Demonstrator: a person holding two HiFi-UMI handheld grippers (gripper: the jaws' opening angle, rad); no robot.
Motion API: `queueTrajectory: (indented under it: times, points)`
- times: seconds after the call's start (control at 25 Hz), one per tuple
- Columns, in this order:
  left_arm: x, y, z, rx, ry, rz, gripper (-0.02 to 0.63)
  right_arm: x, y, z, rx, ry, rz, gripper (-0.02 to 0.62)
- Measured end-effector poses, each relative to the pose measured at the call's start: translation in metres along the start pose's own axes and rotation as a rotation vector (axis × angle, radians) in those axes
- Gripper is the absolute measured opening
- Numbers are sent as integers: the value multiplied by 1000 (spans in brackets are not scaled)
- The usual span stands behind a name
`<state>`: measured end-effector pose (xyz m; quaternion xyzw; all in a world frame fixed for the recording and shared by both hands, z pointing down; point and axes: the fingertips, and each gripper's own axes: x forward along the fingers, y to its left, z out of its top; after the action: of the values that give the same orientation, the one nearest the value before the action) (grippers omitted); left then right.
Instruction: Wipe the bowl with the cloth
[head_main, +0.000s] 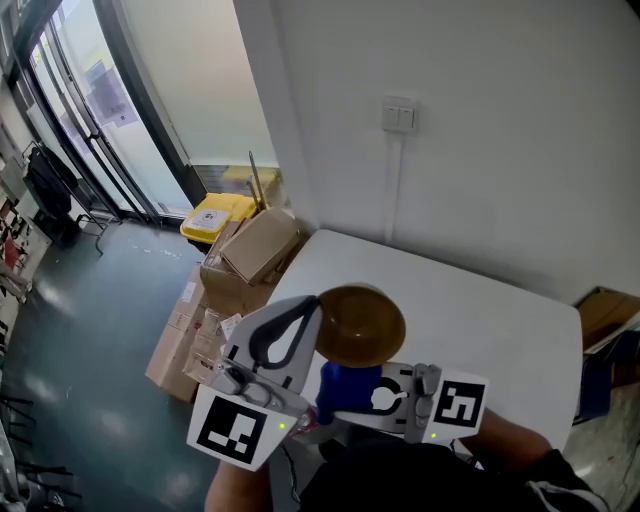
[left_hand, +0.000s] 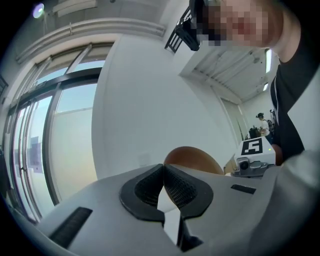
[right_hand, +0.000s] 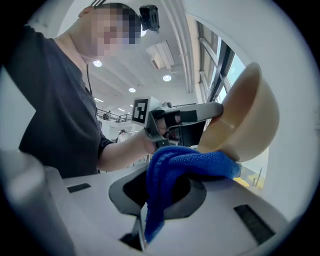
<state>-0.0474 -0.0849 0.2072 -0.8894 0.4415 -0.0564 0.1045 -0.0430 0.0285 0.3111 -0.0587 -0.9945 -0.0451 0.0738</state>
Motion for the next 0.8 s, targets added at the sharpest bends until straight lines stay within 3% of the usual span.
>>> queueTrajectory:
  times: [0.28,0.36,0.48,0.8]
  points:
    - [17,8,-32,-80,55,31,14,-22,5,-16,46,-5,-6,43]
    - [22,7,-42,-112,72,29,14,-34,3,-14,74,-62,-32,43]
    - [28,7,-62,-153,95,23,14,-57,-5,-21,151,-127,-94,43]
    - [24,-22,-125,-295,153,-33,14,-114,-22,-48,211,-62,-327,43]
